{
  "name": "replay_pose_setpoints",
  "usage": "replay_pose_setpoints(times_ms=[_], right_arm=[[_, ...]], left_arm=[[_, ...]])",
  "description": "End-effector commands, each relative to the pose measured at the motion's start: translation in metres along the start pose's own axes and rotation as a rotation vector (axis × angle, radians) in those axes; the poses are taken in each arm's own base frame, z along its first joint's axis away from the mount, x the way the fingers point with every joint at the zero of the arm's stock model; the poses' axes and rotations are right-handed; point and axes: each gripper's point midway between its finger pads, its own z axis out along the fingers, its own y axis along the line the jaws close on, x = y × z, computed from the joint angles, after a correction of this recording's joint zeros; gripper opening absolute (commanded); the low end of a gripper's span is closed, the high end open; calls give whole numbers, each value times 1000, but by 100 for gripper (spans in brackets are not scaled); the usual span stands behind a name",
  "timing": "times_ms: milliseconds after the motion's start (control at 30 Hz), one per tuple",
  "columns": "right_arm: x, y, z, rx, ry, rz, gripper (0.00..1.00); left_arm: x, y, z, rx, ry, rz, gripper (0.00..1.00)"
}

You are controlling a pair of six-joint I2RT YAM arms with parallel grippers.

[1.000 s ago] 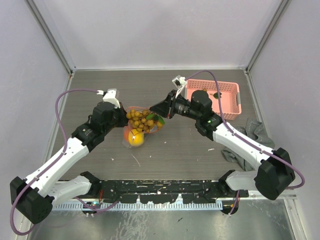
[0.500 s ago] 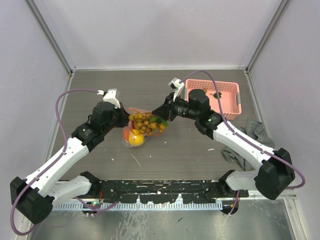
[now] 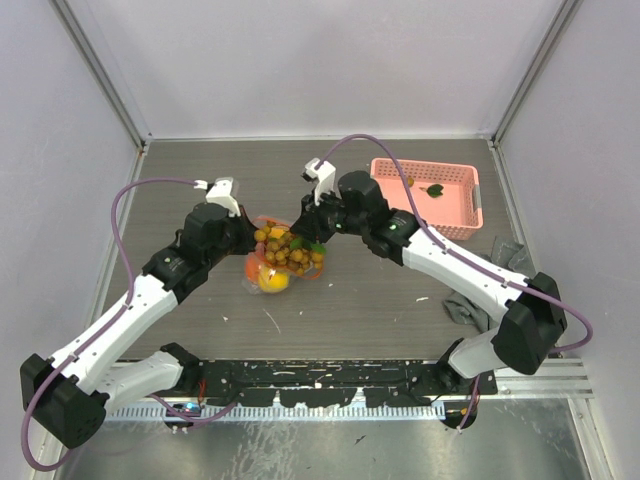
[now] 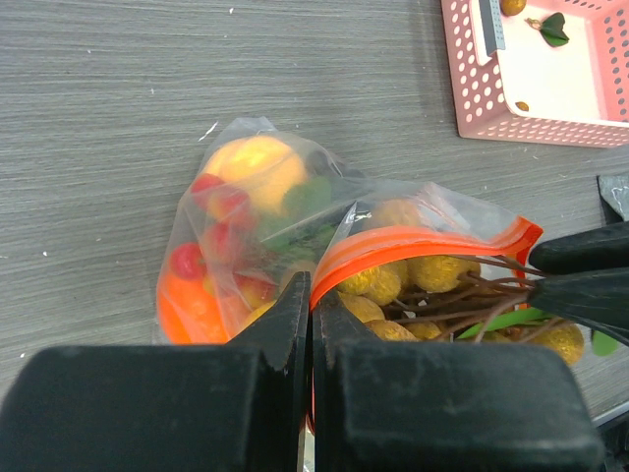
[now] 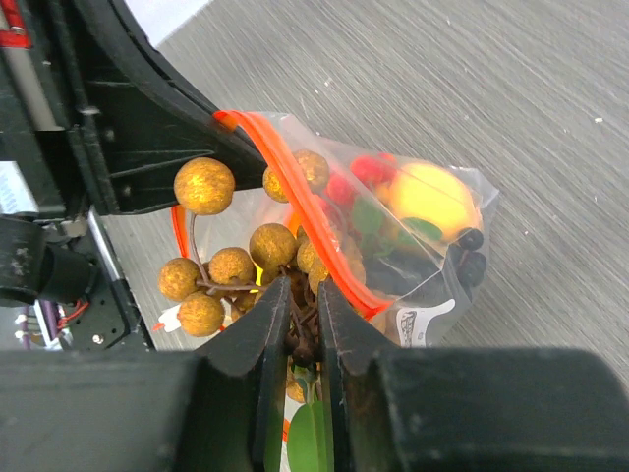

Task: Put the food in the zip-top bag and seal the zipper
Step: Place the fake fruit in the zipper food storage bag.

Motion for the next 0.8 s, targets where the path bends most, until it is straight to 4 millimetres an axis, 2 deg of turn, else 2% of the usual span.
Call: replay_pose_setpoints(times_ms=[0, 100, 333, 433, 600, 767], right_arm=[[-23, -19, -2, 163, -38, -34, 0], [-33, -34, -11, 267, -73, -9, 0], [-49, -41, -20, 358, -132, 29, 0], [-50, -33, -16, 339, -116, 14, 0], [-39, -11, -4, 270, -50, -67, 0], [-34, -12, -7, 296, -13, -104, 0]], left_arm=[[-21, -9, -6, 33, -65, -15, 0], [-22, -8, -7, 23, -66, -9, 0], [-21, -9, -8, 29, -60, -9, 0], [-22, -7, -8, 16, -60, -8, 0], [-21, -1, -7, -22, -52, -20, 0], [-19, 1, -4, -37, -36, -21, 0]])
